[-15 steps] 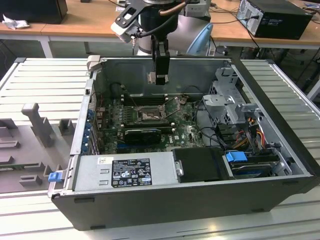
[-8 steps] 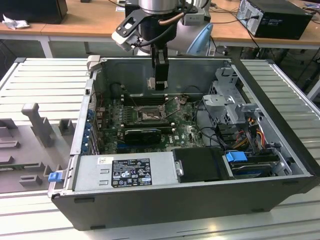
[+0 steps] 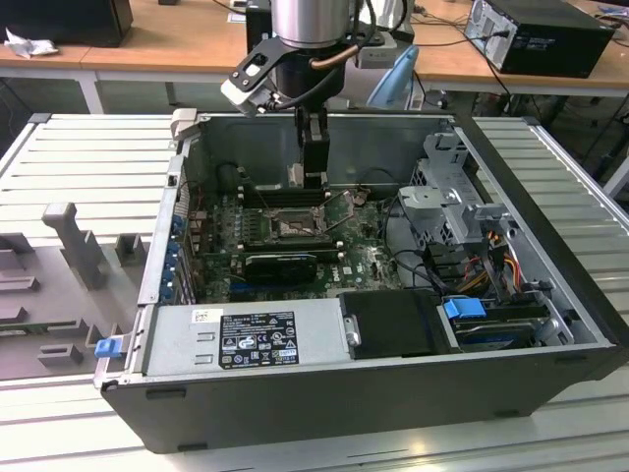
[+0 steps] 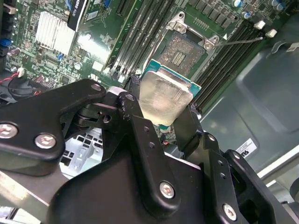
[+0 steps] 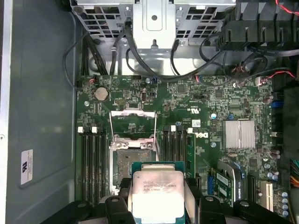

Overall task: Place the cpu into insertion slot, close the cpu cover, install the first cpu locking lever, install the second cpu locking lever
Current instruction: 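Place the cpu into insertion slot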

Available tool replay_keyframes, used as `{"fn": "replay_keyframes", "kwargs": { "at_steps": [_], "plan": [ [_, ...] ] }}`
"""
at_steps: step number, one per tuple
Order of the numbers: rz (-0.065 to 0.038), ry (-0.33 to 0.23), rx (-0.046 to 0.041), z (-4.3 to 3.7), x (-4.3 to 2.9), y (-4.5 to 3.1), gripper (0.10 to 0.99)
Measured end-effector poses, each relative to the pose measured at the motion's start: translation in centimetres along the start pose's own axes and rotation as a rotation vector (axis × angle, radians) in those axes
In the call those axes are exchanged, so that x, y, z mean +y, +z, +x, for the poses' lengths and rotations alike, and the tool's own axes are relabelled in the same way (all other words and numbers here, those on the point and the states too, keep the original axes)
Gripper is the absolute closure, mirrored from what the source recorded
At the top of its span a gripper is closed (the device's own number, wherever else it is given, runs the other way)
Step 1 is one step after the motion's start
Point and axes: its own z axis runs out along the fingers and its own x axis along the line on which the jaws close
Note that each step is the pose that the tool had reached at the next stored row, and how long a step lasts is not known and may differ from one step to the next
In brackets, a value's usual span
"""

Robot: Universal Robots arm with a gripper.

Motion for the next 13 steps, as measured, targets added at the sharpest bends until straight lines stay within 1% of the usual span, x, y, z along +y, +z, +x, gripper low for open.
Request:
{"fn": "replay_keyframes", "kwargs": {
  "at_steps": [2, 6, 12, 13],
  "plan": [
    [0.001, 0.0, -0.0012, 0.02, -0.02, 0.29, 0.553],
    [0.006, 0.0, -0.004, 0.1, -0.09, 1.29, 0.553],
    [0.011, 0.0, -0.0056, 0.15, -0.14, 2.01, 0.553],
    [0.012, 0.0, -0.0058, 0.15, -0.15, 2.27, 0.553]
  ]
}}
